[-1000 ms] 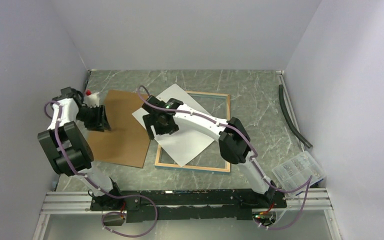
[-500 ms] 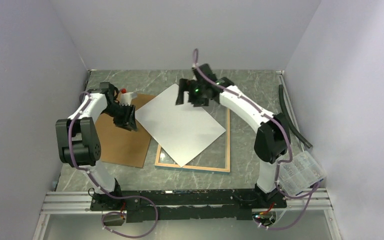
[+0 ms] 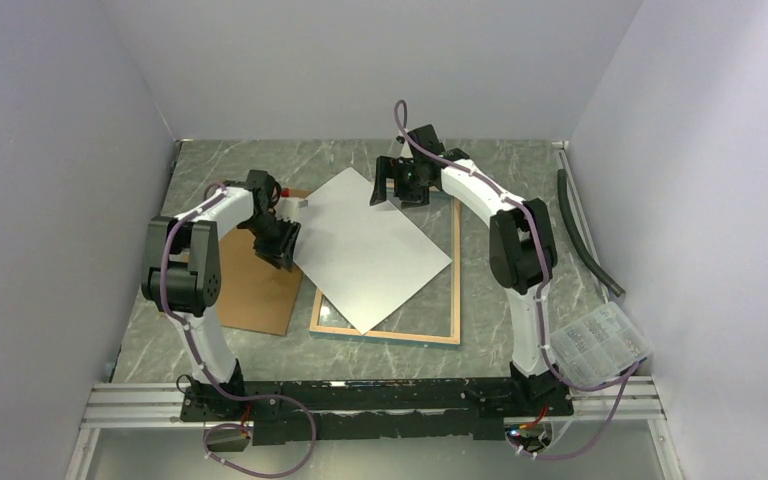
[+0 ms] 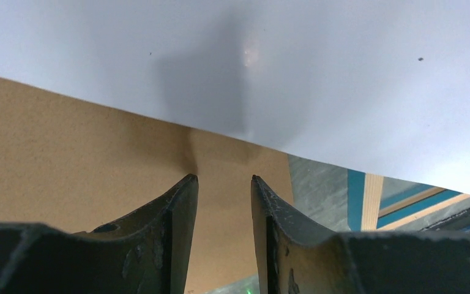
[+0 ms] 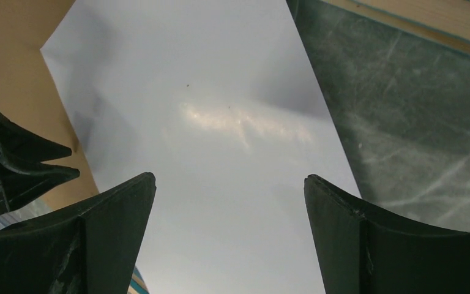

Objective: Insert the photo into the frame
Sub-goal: Turn over the photo from the photo frame.

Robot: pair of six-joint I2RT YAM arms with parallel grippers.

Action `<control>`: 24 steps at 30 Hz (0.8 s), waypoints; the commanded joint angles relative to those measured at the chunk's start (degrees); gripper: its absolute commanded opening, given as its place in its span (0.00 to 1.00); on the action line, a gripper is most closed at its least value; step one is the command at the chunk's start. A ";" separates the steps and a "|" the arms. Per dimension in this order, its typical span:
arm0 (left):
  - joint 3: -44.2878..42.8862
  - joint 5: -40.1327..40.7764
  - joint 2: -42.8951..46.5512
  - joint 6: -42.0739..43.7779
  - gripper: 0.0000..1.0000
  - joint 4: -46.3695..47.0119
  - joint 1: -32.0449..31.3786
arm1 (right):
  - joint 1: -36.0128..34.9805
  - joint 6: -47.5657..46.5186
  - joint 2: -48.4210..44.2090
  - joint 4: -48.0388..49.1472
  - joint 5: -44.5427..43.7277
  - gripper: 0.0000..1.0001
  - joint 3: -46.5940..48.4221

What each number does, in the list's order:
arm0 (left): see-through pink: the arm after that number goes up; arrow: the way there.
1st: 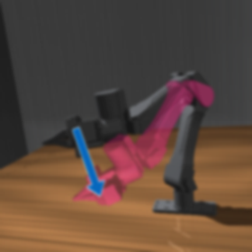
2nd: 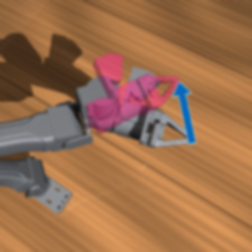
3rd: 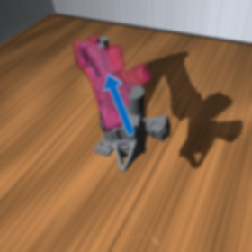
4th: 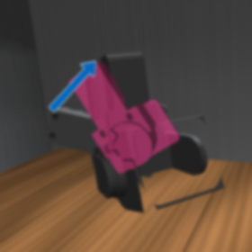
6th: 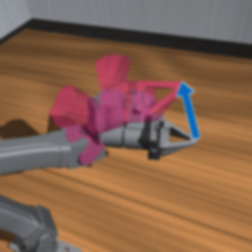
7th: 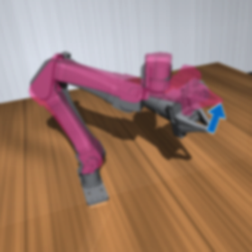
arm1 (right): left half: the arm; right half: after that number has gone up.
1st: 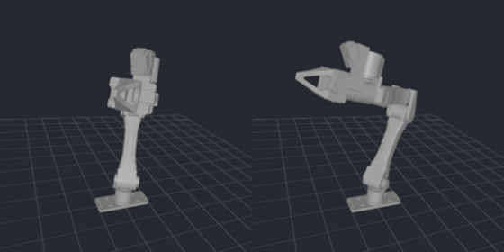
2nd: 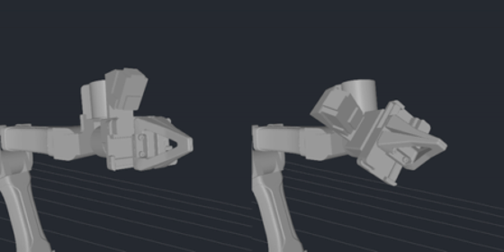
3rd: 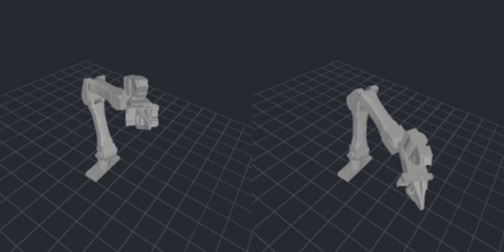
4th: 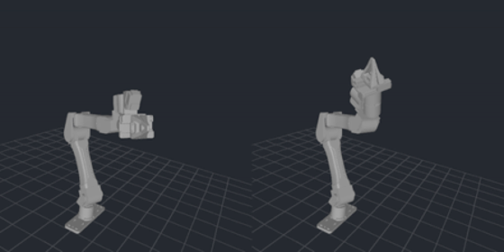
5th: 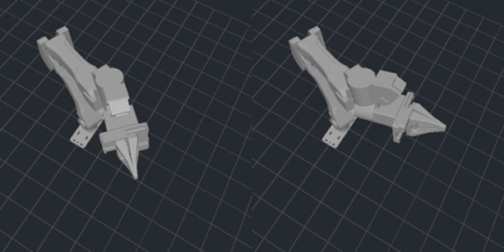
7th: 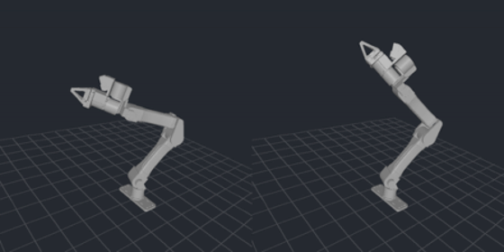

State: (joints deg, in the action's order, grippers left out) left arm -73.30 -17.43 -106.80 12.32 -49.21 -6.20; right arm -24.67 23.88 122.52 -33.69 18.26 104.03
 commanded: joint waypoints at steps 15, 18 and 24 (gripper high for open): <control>0.09 5.96 -0.53 -1.76 0.42 3.77 -2.63 | 3.41 -1.85 9.65 18.99 7.84 0.89 5.70; 0.05 5.81 -0.51 -2.04 0.42 3.76 -2.80 | 3.87 -1.17 11.38 20.76 8.56 0.88 6.54; -0.08 6.04 -0.84 -2.41 0.42 3.78 -3.02 | 4.26 0.12 13.11 23.89 9.61 0.87 6.14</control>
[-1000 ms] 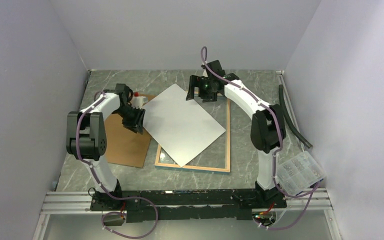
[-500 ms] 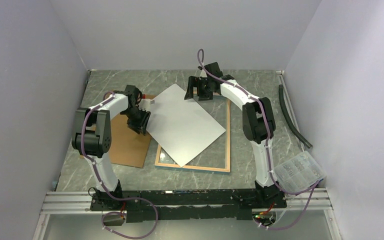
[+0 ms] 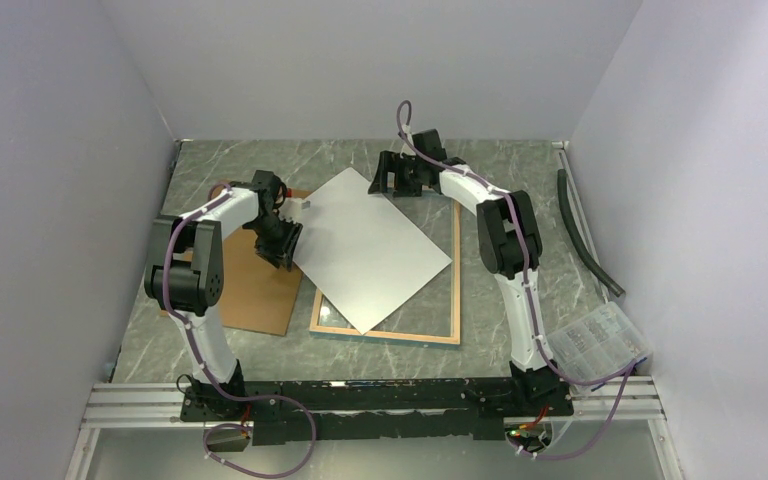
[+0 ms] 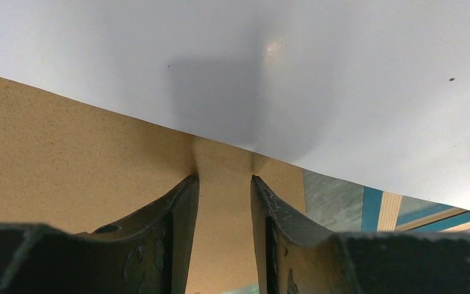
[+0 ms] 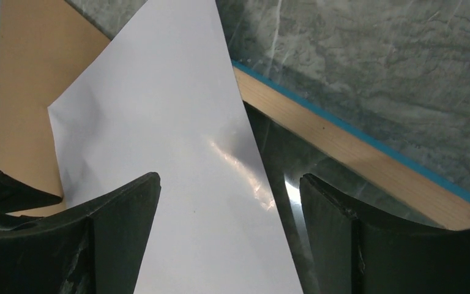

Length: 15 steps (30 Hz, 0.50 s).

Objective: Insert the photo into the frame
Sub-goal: Turn over the photo from the photo frame.

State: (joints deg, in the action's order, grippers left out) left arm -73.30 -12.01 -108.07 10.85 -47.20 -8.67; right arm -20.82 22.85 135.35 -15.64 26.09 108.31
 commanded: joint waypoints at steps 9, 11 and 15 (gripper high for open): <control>-0.48 1.23 -0.72 -1.36 0.42 2.54 -1.21 | 0.38 2.94 1.32 9.02 3.32 0.87 0.48; -0.68 1.43 -1.10 -1.54 0.42 2.67 -1.34 | 0.39 3.08 1.86 8.92 3.48 0.87 0.95; -1.08 1.42 -1.48 -1.88 0.42 2.75 -1.53 | 0.52 3.07 2.61 8.83 3.71 0.86 1.86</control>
State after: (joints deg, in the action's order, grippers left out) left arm -73.32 -10.41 -108.27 10.11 -46.98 -9.58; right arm -20.67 25.52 136.75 -9.39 28.64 108.29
